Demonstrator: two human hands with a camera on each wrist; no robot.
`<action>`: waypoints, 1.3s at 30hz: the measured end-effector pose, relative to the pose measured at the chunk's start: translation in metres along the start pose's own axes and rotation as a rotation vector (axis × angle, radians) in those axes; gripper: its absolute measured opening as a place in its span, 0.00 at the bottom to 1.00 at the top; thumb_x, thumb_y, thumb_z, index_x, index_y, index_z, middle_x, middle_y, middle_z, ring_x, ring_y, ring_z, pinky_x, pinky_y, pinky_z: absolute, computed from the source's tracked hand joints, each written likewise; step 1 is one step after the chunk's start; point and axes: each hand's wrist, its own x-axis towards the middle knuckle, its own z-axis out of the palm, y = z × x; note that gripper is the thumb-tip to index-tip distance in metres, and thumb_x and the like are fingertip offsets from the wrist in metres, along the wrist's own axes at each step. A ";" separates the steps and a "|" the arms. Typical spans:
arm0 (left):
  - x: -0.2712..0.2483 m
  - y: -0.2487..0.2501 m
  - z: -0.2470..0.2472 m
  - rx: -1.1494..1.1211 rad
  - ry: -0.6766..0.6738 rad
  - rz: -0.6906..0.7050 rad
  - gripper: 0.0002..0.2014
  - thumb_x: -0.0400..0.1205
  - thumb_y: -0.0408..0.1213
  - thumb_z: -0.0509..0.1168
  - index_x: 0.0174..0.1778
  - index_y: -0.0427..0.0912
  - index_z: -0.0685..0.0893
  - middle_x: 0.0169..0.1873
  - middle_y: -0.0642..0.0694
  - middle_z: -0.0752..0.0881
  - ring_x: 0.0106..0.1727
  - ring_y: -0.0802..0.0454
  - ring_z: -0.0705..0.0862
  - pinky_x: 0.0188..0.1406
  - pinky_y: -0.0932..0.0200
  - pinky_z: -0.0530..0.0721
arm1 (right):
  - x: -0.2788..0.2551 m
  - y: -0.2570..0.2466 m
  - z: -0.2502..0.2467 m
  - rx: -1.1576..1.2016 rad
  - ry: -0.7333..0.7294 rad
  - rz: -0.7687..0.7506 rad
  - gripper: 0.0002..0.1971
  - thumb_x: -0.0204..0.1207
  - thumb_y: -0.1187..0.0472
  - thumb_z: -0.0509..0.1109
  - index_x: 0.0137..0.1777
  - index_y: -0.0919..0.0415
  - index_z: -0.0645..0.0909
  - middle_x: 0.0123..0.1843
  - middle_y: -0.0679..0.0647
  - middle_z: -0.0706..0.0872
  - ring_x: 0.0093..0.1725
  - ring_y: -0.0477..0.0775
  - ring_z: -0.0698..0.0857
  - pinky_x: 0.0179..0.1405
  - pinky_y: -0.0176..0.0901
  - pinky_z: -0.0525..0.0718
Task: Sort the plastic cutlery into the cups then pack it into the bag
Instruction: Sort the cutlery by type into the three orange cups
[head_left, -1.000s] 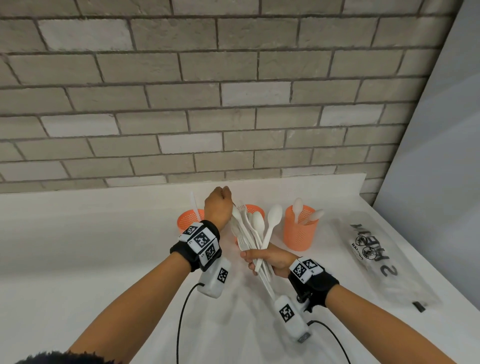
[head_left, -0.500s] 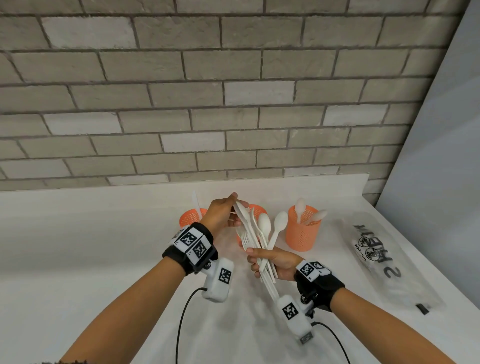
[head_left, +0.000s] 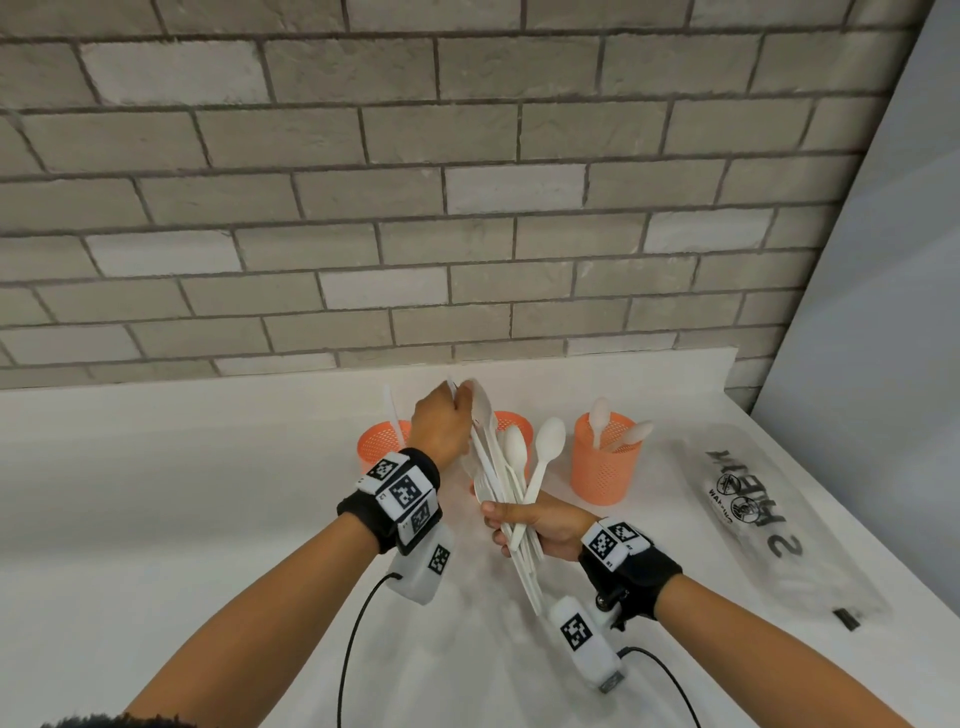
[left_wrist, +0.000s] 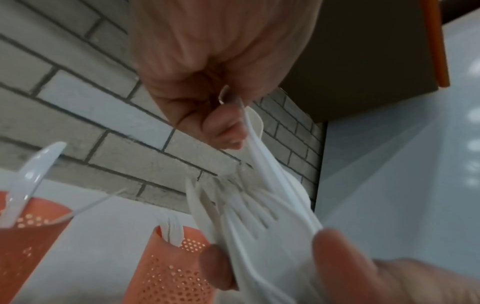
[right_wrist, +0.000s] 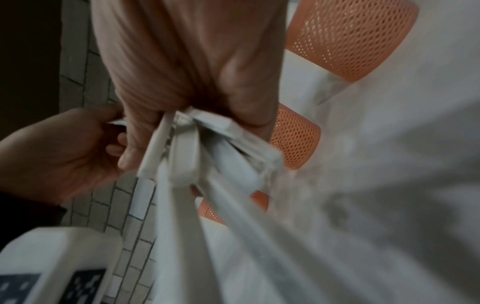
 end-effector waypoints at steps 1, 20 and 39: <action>-0.001 0.001 -0.001 -0.050 0.011 -0.016 0.20 0.88 0.45 0.48 0.36 0.38 0.73 0.28 0.42 0.80 0.26 0.47 0.79 0.21 0.63 0.75 | -0.001 0.000 0.000 -0.001 0.000 -0.004 0.14 0.71 0.60 0.69 0.55 0.56 0.73 0.28 0.46 0.77 0.25 0.42 0.79 0.27 0.34 0.81; 0.000 -0.004 -0.026 0.241 -0.024 0.290 0.14 0.83 0.41 0.61 0.60 0.41 0.86 0.54 0.37 0.84 0.57 0.42 0.83 0.54 0.59 0.74 | 0.003 -0.002 -0.005 -0.090 0.030 0.012 0.22 0.67 0.65 0.72 0.60 0.61 0.70 0.32 0.52 0.75 0.26 0.44 0.80 0.27 0.37 0.83; -0.072 -0.058 0.018 -0.833 -0.794 -0.883 0.12 0.83 0.29 0.48 0.46 0.30 0.78 0.44 0.28 0.88 0.19 0.54 0.84 0.04 0.71 0.61 | 0.012 -0.026 0.015 -0.007 0.638 -0.511 0.10 0.73 0.75 0.70 0.38 0.60 0.79 0.26 0.44 0.84 0.26 0.37 0.83 0.26 0.28 0.81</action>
